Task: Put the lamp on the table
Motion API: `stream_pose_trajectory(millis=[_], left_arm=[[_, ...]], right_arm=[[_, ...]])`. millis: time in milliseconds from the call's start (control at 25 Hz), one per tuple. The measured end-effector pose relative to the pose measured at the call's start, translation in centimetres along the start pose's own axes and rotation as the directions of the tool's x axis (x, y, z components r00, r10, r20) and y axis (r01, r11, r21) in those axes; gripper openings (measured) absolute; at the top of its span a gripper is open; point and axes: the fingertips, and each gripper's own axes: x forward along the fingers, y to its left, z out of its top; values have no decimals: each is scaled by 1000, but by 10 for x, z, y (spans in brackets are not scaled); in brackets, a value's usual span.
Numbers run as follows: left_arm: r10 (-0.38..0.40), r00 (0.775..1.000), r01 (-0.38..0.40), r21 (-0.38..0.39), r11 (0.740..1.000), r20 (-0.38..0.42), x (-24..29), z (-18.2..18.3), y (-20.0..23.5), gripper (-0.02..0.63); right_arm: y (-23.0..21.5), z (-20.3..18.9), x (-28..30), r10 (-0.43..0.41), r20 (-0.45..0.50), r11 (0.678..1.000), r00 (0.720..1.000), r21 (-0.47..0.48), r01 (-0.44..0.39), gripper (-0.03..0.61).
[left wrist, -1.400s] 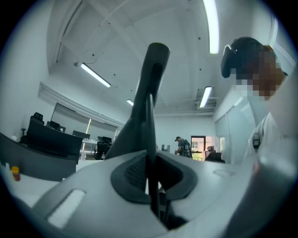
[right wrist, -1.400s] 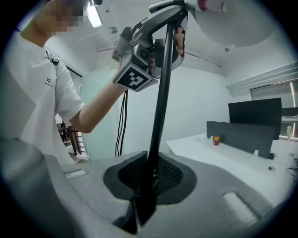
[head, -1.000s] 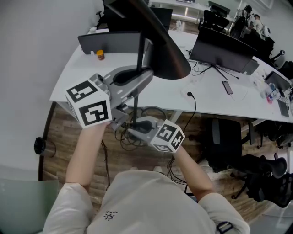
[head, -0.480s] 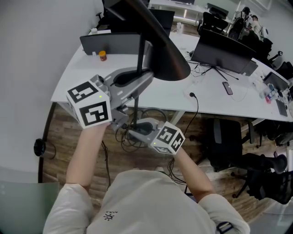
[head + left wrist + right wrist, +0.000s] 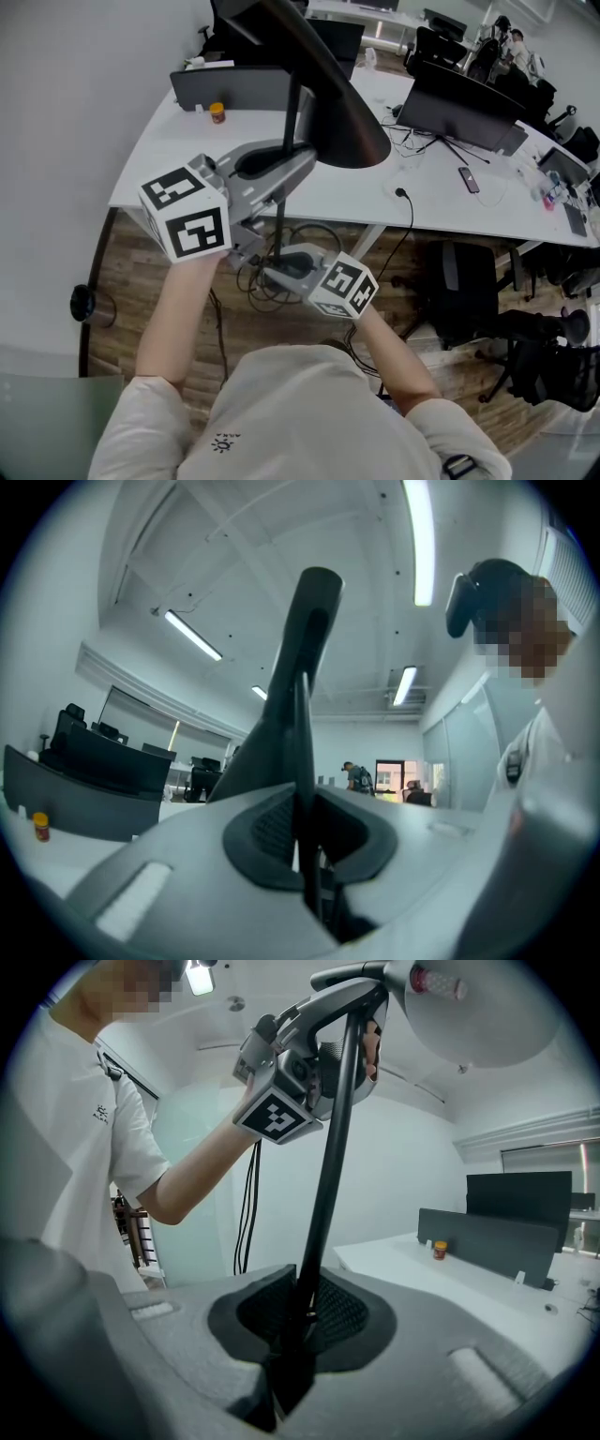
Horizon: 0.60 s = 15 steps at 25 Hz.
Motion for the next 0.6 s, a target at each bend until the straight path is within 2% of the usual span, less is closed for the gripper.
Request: stream_pose_trajectory(millis=[600], left_arm=[[-10, 1000, 10, -1, 1000, 15, 1, 2, -1, 8]], right_arm=[[-2, 1, -1, -2, -5, 1000, 1000, -4, 2, 57]])
